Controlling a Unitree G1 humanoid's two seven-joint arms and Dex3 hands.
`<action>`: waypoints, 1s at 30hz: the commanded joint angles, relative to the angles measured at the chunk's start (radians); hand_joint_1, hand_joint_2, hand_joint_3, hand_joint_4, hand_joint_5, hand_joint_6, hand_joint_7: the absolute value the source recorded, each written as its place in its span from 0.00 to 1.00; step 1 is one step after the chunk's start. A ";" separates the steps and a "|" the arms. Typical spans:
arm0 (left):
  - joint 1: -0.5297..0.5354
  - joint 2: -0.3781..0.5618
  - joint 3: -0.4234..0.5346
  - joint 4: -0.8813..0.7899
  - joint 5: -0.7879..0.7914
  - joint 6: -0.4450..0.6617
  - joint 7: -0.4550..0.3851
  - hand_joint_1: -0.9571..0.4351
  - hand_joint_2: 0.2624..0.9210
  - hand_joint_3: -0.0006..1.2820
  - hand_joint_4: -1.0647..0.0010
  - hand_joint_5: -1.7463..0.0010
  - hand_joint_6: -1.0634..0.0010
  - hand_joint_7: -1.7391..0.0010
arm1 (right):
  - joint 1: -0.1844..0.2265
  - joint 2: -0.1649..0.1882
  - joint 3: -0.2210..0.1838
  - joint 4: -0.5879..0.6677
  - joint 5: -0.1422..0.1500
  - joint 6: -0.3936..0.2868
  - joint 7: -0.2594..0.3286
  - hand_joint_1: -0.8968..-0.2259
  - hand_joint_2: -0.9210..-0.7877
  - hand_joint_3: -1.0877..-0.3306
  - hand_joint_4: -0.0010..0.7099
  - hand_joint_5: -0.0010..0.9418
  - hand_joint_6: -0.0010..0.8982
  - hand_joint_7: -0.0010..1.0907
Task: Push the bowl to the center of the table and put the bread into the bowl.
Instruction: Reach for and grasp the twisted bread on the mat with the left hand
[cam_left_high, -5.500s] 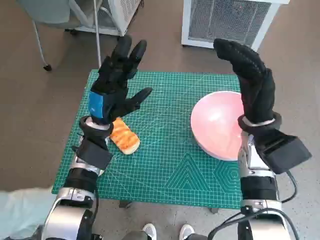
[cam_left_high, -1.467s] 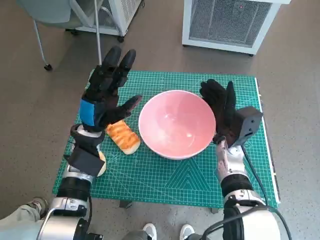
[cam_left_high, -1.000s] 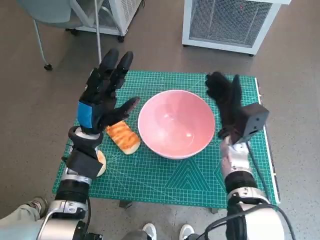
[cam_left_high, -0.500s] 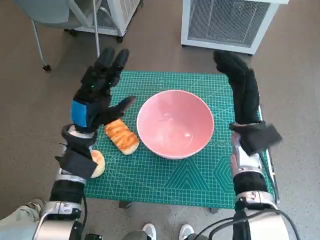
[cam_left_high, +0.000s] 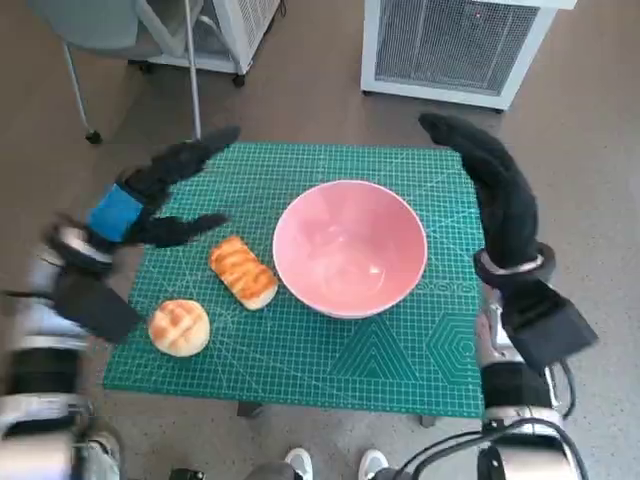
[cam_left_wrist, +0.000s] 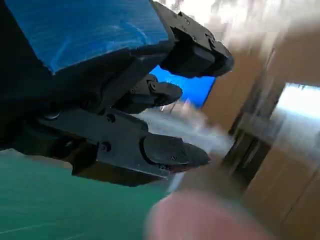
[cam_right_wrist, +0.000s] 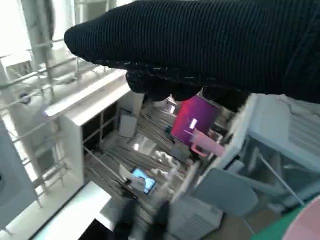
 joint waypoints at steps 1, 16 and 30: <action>-0.026 0.064 -0.025 -0.023 -0.021 0.043 -0.110 0.52 0.98 0.02 0.74 1.00 0.57 0.98 | 0.037 0.004 0.005 -0.020 0.003 0.030 -0.010 0.31 0.00 0.35 0.33 0.00 0.00 0.58; -0.048 0.139 -0.134 -0.026 0.258 -0.002 -0.041 0.57 0.95 0.00 0.73 1.00 0.55 0.98 | 0.051 0.011 0.012 -0.047 0.000 0.054 -0.020 0.31 0.00 0.36 0.34 0.00 0.00 0.58; -0.097 0.102 -0.262 0.059 0.451 0.011 0.063 0.54 0.89 0.00 0.71 1.00 0.53 0.99 | 0.058 0.013 0.020 -0.049 -0.010 0.059 -0.026 0.30 0.00 0.36 0.34 0.00 0.00 0.58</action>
